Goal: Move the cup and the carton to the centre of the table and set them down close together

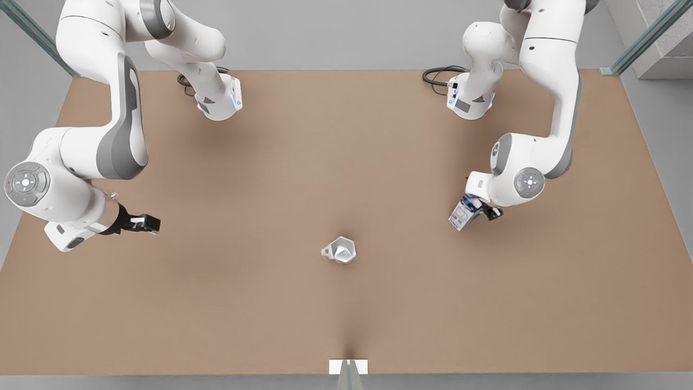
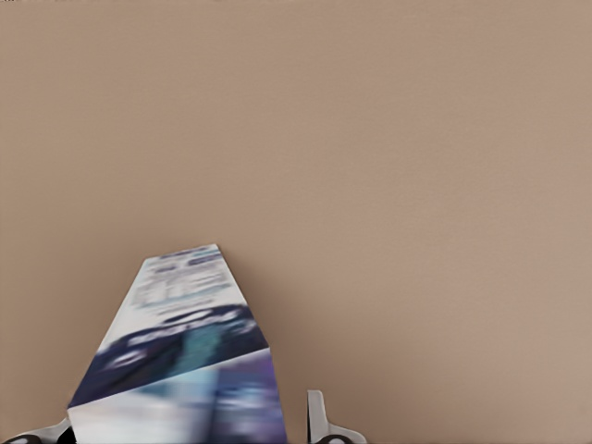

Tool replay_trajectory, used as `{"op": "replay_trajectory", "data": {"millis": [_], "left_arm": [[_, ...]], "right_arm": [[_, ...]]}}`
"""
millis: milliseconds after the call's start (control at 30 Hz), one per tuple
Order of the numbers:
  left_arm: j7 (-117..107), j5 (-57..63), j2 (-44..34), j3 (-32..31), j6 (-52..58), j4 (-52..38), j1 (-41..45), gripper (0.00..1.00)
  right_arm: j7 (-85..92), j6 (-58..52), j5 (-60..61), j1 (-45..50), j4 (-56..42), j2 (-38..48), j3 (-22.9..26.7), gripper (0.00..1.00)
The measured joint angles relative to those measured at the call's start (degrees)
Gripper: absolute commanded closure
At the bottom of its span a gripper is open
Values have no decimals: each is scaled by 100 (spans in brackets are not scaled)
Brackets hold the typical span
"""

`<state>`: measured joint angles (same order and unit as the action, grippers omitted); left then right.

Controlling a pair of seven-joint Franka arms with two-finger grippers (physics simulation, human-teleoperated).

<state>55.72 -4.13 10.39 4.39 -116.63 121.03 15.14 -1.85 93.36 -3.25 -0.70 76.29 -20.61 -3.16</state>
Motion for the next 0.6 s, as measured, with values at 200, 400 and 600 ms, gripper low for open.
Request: {"op": "replay_trajectory", "data": {"millis": [200,400,600], "left_arm": [[-72,912,-5,-5,-68,-1,24,56],[-130,639,-88,-1,440,-243,1,57],[-739,212,-153,-262,1106,-867,12,57]], "right_arm": [[0,-2,0,0,0,4,0,0],[0,-2,9,-9,-9,4,0,0],[0,-2,9,-2,-52,4,0,0]]}}
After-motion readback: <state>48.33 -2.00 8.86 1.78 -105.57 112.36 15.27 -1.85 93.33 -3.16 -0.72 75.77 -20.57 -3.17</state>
